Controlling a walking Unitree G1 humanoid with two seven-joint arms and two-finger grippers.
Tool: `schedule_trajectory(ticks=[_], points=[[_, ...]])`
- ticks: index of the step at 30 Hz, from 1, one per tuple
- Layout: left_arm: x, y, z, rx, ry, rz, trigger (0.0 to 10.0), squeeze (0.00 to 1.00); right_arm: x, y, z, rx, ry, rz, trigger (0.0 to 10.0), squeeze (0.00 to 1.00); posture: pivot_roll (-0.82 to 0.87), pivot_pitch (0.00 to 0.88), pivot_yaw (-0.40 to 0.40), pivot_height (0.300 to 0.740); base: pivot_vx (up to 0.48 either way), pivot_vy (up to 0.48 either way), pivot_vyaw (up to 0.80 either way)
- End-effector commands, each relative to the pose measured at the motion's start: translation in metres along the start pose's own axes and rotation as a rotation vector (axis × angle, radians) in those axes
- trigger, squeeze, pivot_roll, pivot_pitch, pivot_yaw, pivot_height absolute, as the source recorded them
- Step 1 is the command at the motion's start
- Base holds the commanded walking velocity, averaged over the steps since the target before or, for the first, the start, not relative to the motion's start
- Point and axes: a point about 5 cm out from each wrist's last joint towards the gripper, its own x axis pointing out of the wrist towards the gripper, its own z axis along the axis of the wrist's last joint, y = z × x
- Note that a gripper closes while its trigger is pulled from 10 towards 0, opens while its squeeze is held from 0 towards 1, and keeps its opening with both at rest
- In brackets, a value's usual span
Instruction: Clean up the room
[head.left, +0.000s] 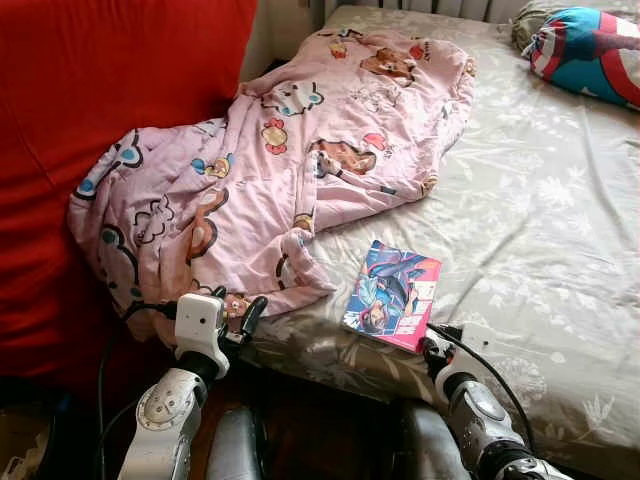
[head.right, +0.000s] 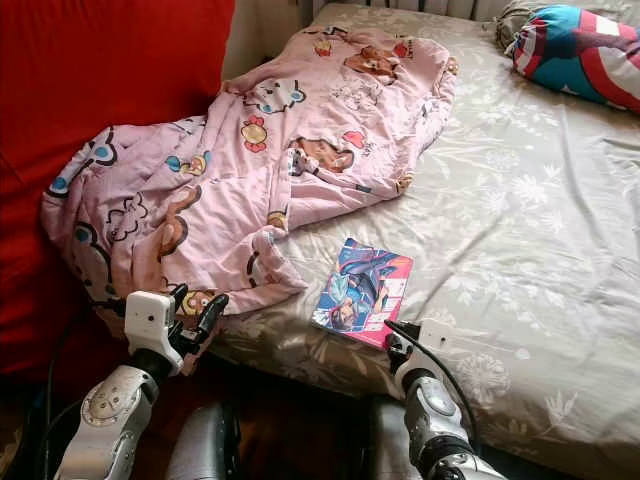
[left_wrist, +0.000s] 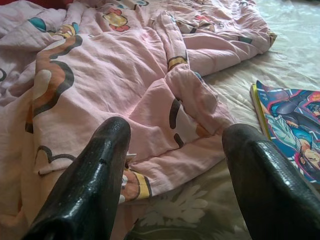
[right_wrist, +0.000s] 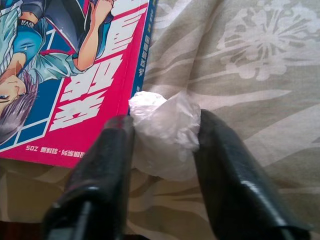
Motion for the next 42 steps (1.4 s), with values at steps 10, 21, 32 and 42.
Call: schedule_trajectory(ticks=[10,21,32,42], points=[[-0.002,0.000,-0.002,0.002,0.019,0.004,10.0,0.00,-0.002,-0.005,-0.005,0.005,0.015,-0.021,0.0,0.00,0.14,0.177,0.005,0.581,0.000,0.000,0.00],[-0.001,-0.001,-0.003,0.003,0.024,0.007,10.0,0.00,-0.003,-0.005,-0.006,0.009,0.016,-0.019,0.0,0.00,0.14,0.170,0.002,0.581,0.000,0.000,0.00],[0.000,0.001,-0.005,-0.007,0.023,0.021,10.0,0.00,-0.003,-0.008,0.009,0.002,-0.112,-0.030,0.0,0.00,0.12,0.166,-0.003,0.581,0.000,0.000,0.00],[-0.001,0.003,-0.013,-0.044,0.036,0.067,10.0,0.00,-0.014,0.002,0.010,-0.099,-0.265,0.089,0.0,0.00,0.05,0.137,-0.040,0.581,0.000,0.000,0.00]])
